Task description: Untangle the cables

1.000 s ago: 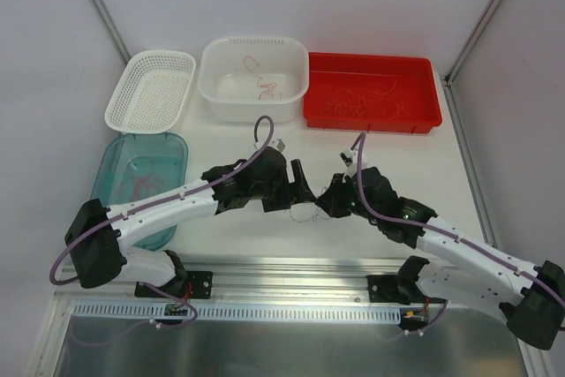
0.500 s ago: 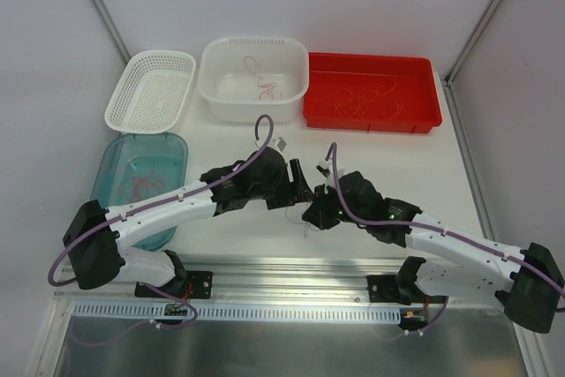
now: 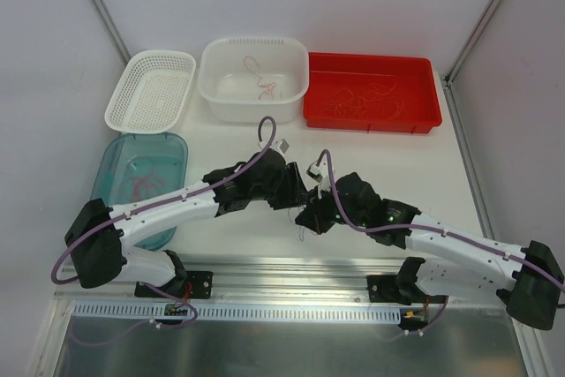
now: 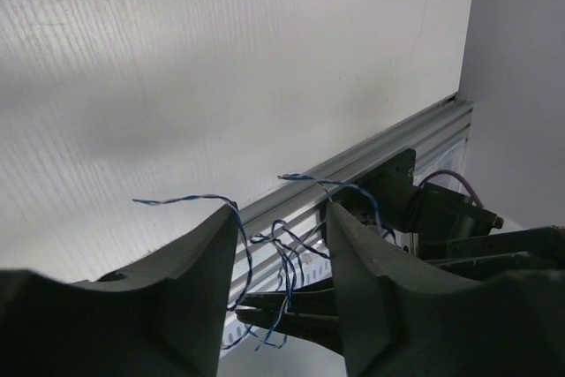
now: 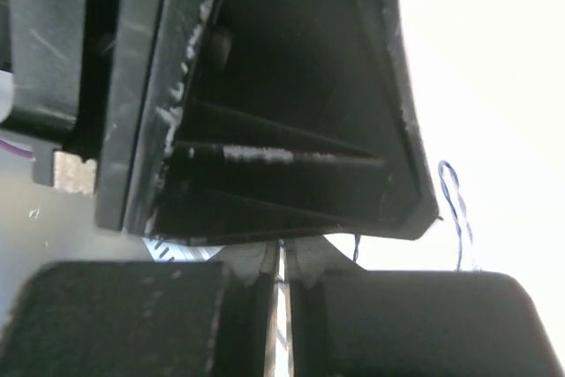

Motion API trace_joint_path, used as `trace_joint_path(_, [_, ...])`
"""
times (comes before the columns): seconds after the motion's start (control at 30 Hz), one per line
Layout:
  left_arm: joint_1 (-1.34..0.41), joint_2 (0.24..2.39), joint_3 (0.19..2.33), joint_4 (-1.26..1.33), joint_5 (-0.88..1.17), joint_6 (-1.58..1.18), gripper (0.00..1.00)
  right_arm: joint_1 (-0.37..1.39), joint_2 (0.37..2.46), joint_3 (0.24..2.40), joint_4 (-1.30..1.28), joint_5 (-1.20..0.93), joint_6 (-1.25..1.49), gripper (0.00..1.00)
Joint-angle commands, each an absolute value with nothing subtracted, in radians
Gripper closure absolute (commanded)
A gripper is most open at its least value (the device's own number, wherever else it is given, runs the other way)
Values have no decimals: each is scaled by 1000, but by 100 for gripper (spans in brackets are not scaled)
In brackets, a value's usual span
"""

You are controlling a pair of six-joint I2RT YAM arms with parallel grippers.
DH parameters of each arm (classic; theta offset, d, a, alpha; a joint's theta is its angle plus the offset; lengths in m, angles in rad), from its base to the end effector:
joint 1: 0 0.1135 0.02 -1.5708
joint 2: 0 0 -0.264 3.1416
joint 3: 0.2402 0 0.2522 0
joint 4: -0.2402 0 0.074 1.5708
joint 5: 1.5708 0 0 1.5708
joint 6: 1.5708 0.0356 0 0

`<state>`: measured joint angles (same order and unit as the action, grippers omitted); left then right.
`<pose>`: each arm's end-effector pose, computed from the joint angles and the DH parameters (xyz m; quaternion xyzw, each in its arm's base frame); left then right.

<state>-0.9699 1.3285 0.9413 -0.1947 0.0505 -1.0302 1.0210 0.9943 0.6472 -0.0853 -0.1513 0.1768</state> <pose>0.1668 -0.2465 0.2726 -0.0145 0.8799 -0.4112 0.2376 0.1135 0.1955 0.2622 -0.3812 0.7495 0.3555 0.4080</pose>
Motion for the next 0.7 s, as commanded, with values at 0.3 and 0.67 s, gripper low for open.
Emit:
trace_joint_path(0.3, [-983, 1309, 951, -153, 68, -962, 100, 1026, 953, 693, -81, -138, 127, 92])
trace_joint_path(0.67, [-921, 1244, 957, -170, -46, -813, 100, 1028, 783, 773, -319, -31, 86, 15])
